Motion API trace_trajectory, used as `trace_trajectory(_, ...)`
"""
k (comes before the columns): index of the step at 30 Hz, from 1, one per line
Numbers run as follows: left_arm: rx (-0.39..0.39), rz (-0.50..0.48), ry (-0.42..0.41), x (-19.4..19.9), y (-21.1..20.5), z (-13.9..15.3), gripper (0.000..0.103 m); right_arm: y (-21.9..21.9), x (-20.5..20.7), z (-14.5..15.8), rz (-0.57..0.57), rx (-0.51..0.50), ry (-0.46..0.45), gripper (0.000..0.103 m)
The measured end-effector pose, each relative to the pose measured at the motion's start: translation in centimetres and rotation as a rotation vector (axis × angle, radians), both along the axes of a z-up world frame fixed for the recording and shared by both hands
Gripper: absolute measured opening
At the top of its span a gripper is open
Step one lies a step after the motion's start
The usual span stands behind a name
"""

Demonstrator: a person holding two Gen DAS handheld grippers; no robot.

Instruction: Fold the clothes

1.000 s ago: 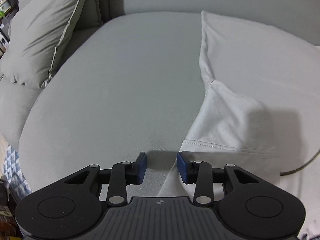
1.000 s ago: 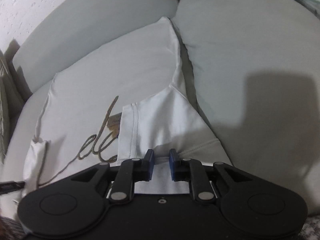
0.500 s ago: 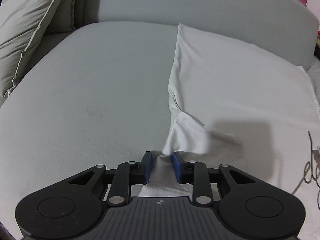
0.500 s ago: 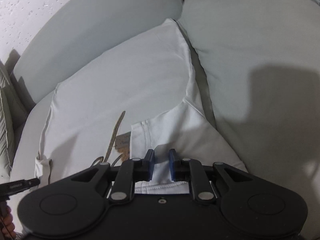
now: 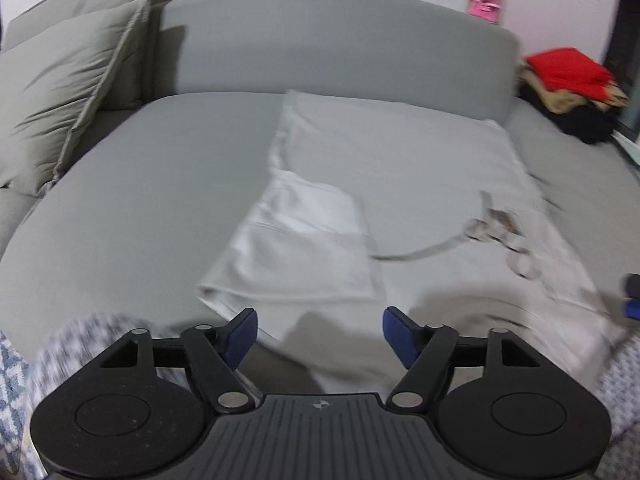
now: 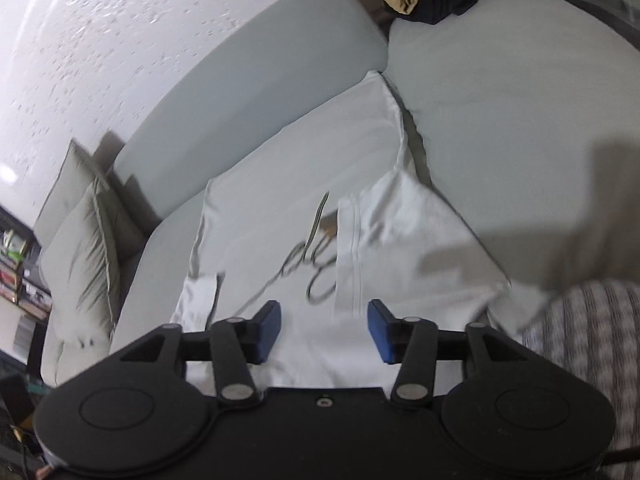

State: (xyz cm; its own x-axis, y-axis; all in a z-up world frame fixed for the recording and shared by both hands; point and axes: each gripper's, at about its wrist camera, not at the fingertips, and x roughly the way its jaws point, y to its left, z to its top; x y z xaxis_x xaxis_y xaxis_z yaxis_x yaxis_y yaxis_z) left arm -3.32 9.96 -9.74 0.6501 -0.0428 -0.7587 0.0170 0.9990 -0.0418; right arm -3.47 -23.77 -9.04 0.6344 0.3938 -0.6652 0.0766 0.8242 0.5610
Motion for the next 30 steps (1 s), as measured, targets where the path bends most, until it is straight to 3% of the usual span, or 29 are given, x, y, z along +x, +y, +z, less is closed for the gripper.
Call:
trace_trajectory(5, 0.091, -0.096, -0.1, -3.5, -4.0, 3.2, 0.089, 0.8, -2.5, 1.4, 0.048, -0.005, -0.045, 0.07)
trace_trajectory(8, 0.116, -0.144, -0.156, -4.8, -5.2, 4.4, 0.09, 0.5, -4.1, 2.7, 0.049, -0.001, -0.091, 0.078)
trace_trajectory(11, 0.125, -0.174, -0.184, -5.7, -6.0, 4.9, 0.091, -0.1, -5.3, 3.6, 0.031, 0.01, -0.125, 0.079)
trace_trajectory(22, 0.045, -0.135, -0.163, -4.5, -4.6, 3.7, 0.093, 0.8, -5.8, 5.0, -0.027, -0.038, -0.154, 0.084)
trace_trajectory(30, -0.039, -0.081, -0.049, -2.0, -3.0, 0.9, 0.093, 2.6, -3.4, 3.4, 0.016, -0.108, -0.077, 0.084)
